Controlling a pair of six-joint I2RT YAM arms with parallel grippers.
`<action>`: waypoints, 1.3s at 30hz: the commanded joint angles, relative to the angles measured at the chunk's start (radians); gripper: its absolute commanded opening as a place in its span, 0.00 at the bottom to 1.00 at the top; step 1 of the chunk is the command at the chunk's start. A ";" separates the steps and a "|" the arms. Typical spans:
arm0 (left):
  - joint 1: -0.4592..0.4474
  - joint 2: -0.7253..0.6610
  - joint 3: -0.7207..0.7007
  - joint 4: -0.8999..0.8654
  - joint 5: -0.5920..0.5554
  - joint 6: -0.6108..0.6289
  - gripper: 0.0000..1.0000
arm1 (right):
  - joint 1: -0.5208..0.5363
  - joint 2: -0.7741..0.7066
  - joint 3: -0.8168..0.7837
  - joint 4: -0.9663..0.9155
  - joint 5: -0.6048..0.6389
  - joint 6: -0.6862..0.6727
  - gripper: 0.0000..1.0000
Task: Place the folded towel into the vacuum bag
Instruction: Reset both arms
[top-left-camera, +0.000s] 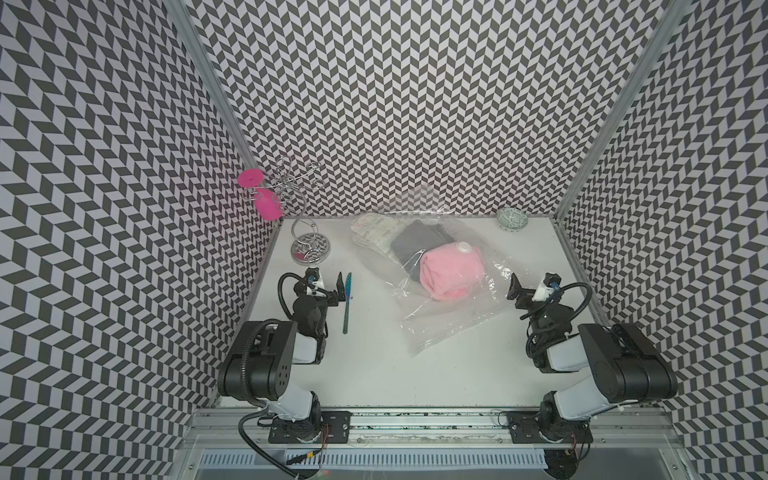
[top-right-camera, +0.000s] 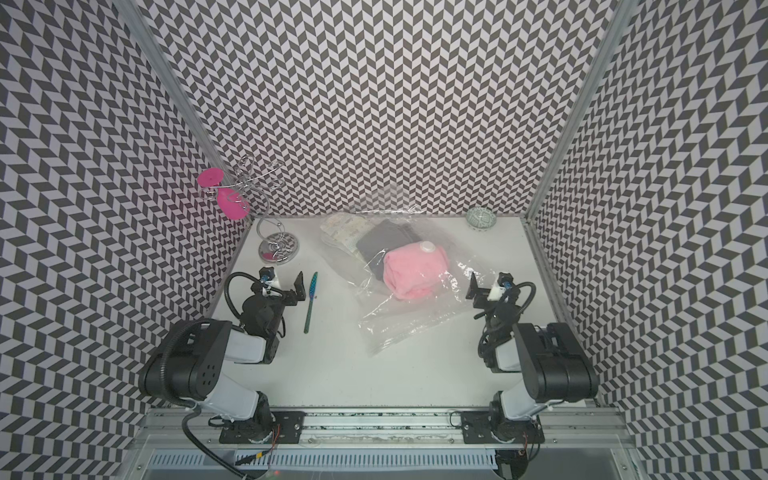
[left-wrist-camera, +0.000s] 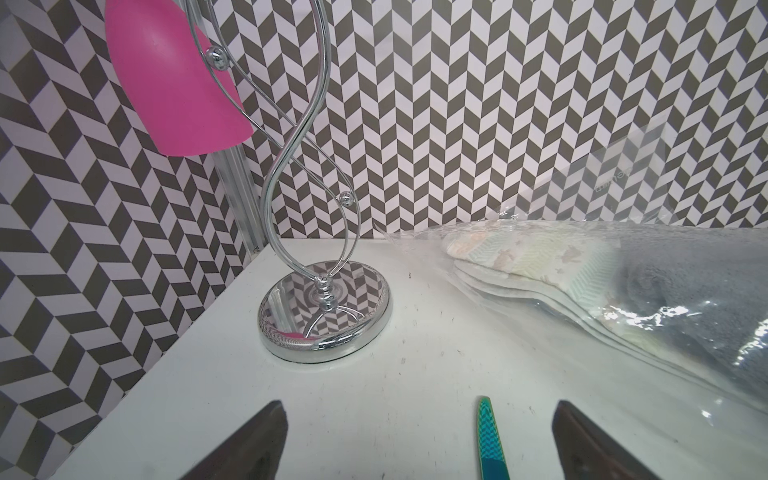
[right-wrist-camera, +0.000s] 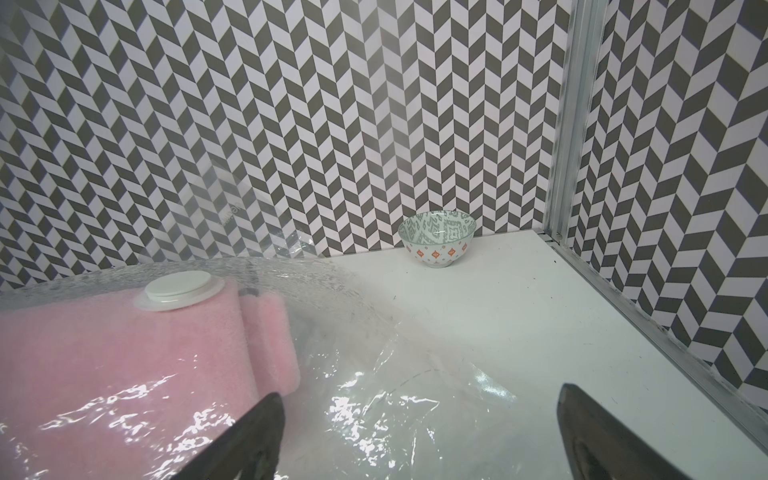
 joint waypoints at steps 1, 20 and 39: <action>0.000 -0.007 0.001 0.013 -0.006 0.006 1.00 | -0.005 0.014 0.013 0.045 -0.013 -0.012 0.99; 0.004 -0.007 0.006 0.004 0.005 0.004 0.99 | -0.007 0.011 0.014 0.044 -0.017 -0.014 0.99; 0.013 -0.002 0.017 -0.011 0.022 0.000 0.23 | -0.009 0.013 0.012 0.045 -0.028 -0.013 1.00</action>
